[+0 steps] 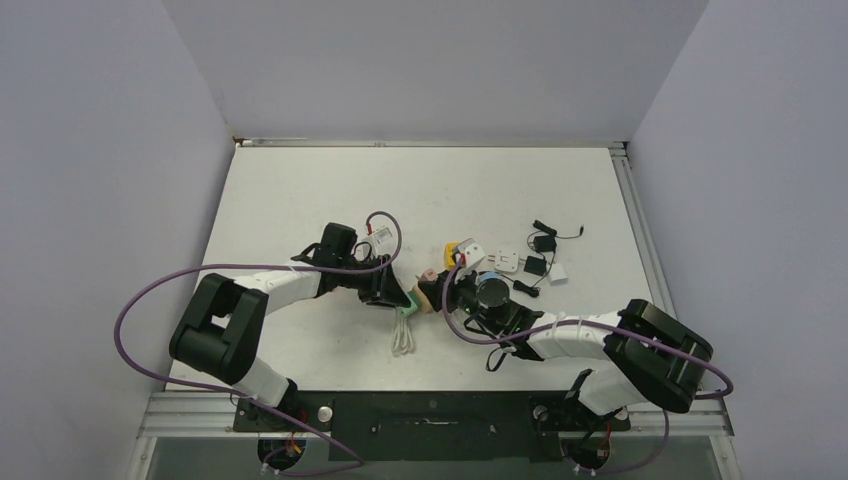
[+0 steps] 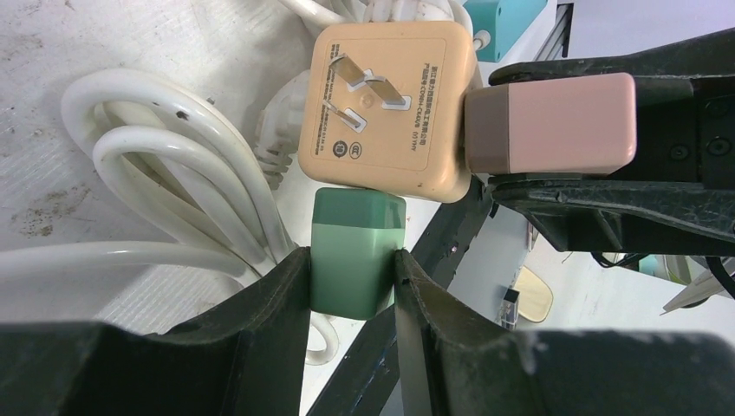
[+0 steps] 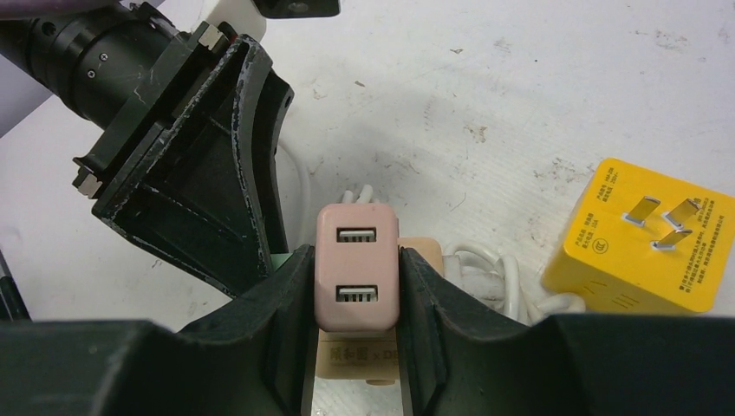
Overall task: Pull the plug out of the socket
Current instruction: Remove the plug from the socket.
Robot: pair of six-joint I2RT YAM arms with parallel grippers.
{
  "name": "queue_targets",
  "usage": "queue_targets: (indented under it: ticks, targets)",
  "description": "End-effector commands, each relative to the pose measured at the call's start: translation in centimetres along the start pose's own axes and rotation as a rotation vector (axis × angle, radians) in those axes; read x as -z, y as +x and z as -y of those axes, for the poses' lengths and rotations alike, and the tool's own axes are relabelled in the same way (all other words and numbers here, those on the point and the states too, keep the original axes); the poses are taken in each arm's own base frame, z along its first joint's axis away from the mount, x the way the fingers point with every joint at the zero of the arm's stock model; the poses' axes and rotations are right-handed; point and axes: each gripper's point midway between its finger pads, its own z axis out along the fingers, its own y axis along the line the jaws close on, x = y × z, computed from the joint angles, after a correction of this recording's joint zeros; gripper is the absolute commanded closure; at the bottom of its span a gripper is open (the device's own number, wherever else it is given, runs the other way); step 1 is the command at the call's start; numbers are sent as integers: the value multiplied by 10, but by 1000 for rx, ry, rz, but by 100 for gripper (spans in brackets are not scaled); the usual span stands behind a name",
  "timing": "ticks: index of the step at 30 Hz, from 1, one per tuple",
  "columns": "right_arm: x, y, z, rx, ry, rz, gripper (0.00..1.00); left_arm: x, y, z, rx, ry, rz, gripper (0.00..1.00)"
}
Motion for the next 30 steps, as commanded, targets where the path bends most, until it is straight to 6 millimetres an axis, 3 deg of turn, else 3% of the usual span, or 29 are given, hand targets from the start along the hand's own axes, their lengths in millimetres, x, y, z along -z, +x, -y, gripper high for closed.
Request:
queue_targets:
  ticks: [1, 5, 11, 18, 24, 30]
  targets:
    - [-5, -29, -28, -70, -126, 95, 95, -1, -7, 2, -62, -18, 14, 100]
    - [-6, -27, -29, -4, -70, 94, 95, -1, -7, 1, -61, -23, 14, 100]
    - [-5, -18, -46, 198, 52, 71, 95, -2, -6, 1, -53, -19, 9, 100]
    - [-4, -11, -55, 315, 113, 56, 95, -2, -6, 1, -52, -18, 10, 100]
    - [-1, -18, -53, 246, 97, 79, 95, -2, -6, 0, -51, -22, 12, 100]
    - [-4, -29, -39, 38, -59, 87, 95, 0, -7, -3, -65, -48, 17, 100]
